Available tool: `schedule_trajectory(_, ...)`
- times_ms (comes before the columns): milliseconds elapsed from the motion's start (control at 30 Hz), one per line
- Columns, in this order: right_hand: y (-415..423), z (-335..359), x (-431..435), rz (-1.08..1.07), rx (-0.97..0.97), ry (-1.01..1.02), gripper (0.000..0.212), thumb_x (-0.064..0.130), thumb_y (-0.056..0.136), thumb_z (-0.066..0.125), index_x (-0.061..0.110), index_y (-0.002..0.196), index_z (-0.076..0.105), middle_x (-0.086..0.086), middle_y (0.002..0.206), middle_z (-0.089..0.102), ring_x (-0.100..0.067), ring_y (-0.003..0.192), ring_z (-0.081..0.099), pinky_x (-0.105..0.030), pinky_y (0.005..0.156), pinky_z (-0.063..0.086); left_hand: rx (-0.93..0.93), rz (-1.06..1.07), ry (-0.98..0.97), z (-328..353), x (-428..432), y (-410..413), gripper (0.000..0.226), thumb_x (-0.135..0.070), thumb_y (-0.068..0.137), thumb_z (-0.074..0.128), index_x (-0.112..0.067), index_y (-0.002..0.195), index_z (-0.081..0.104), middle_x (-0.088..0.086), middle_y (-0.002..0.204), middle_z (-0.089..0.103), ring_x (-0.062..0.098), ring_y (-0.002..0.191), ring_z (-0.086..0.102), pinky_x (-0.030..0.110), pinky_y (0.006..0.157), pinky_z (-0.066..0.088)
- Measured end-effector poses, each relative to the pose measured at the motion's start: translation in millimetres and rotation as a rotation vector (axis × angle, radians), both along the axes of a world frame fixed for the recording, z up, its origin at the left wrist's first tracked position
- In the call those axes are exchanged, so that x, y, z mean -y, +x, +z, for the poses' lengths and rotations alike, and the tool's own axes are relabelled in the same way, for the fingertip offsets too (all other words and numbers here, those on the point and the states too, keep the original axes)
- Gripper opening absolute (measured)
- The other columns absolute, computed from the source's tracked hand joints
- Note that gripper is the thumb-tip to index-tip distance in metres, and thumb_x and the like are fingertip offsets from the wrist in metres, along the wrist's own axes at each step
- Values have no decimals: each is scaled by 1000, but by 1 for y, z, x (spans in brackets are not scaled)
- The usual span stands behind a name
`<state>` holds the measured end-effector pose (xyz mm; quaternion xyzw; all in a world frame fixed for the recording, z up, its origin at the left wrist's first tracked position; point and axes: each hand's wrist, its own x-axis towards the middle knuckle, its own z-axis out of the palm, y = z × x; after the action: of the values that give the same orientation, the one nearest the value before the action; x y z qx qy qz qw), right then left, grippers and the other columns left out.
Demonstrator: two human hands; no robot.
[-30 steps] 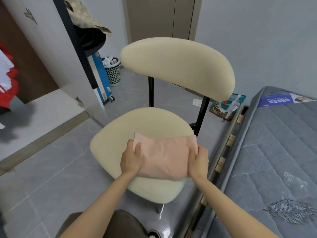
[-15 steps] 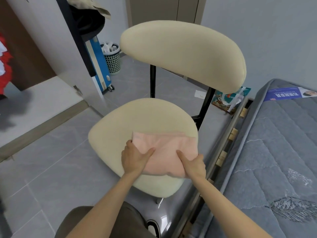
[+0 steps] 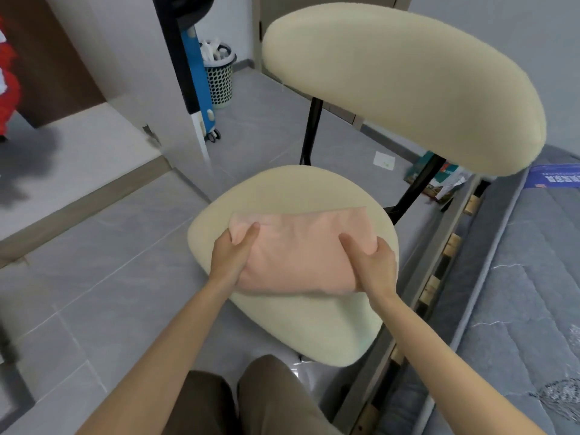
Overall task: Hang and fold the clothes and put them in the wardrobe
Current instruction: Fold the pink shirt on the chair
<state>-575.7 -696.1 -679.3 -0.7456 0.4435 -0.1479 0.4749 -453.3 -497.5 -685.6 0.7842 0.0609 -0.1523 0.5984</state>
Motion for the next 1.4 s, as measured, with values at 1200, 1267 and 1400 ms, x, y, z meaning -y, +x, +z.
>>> schedule_trajectory(1200,358,631,-330,711,687,35,44,42,80,71,26,112,44,13,100,55,-16,97,57,-36,81,48,696,598,140,655,-362,210,26,-27,91,59,-20,115,49,-9,99,54,10,89,53,22,64,37)
schedule_trajectory(1267,383,657,-332,734,727,22,45,42,80,71,26,112,44,12,99,54,-19,99,57,-39,83,49,748,617,150,680,-365,228,29,-25,91,59,-17,117,49,-10,97,53,7,86,52,18,63,36)
schedule_trajectory(1400,431,711,-335,791,811,-16,43,41,81,70,25,112,44,15,97,52,-13,95,54,-32,76,44,807,693,133,728,-370,266,31,-27,89,61,-15,116,51,-4,104,57,15,94,54,27,72,39)
